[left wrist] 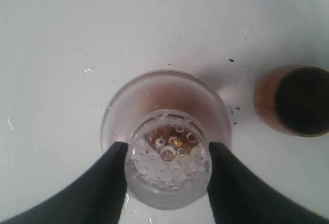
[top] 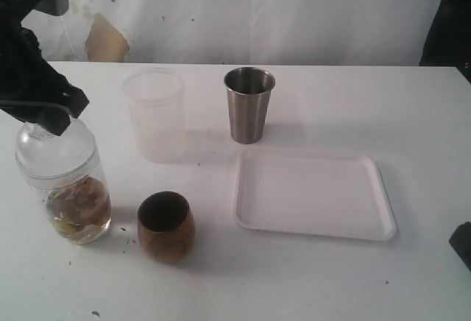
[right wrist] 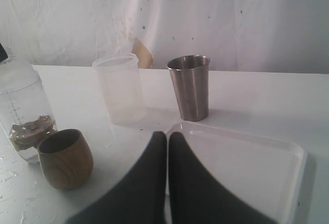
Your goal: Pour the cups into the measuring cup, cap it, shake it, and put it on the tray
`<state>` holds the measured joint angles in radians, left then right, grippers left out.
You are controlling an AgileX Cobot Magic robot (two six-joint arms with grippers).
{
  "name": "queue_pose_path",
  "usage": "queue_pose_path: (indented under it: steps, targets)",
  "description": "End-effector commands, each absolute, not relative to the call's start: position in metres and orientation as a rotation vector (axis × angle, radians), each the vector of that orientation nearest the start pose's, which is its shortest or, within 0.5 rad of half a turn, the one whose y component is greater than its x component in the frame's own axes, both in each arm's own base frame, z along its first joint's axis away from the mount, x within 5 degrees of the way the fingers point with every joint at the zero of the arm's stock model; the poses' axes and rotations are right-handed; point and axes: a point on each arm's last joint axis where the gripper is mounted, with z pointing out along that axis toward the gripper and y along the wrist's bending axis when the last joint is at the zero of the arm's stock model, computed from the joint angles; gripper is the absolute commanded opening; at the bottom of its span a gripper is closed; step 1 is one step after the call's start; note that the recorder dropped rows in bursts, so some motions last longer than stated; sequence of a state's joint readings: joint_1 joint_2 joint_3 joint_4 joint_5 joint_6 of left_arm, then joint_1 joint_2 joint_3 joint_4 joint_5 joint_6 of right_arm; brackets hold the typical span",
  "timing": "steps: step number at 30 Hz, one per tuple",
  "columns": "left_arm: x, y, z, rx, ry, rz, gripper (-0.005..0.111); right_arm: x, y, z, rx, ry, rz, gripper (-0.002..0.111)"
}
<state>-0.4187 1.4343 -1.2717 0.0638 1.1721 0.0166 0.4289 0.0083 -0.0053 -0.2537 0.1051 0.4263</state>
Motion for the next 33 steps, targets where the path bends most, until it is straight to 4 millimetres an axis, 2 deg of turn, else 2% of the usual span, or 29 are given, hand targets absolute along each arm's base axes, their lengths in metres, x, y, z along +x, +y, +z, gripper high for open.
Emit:
queue_pose_path:
  steps: [1, 5, 9, 19, 26, 29, 33]
  targets:
    - [0.251, -0.110, 0.321, 0.627, 2.812, -0.066, 0.000, 0.053, 0.021, 0.203, -0.191, 1.600, 0.441, 0.001]
    - [0.254, -0.100, 0.322, 0.567, 2.823, -0.110, 0.000, 0.053, 0.021, 0.203, -0.174, 1.604, 0.457, 0.001]
    - [0.254, -0.096, 0.317, 0.547, 2.850, -0.230, 0.000, 0.053, 0.021, 0.203, -0.174, 1.604, 0.457, 0.001]
    - [0.248, -0.094, 0.288, 0.552, 2.898, -0.225, 0.000, 0.053, 0.021, 0.203, -0.174, 1.604, 0.457, 0.001]
    - [0.248, -0.095, 0.288, 0.550, 2.884, -0.226, 0.001, 0.053, 0.021, 0.203, -0.174, 1.604, 0.457, 0.001]
    - [0.248, -0.095, 0.289, 0.548, 2.880, -0.232, 0.014, 0.053, 0.021, 0.203, -0.174, 1.604, 0.457, 0.001]
    - [0.250, -0.096, 0.295, 0.543, 2.858, -0.243, 0.048, 0.053, 0.021, 0.203, -0.174, 1.604, 0.457, 0.001]
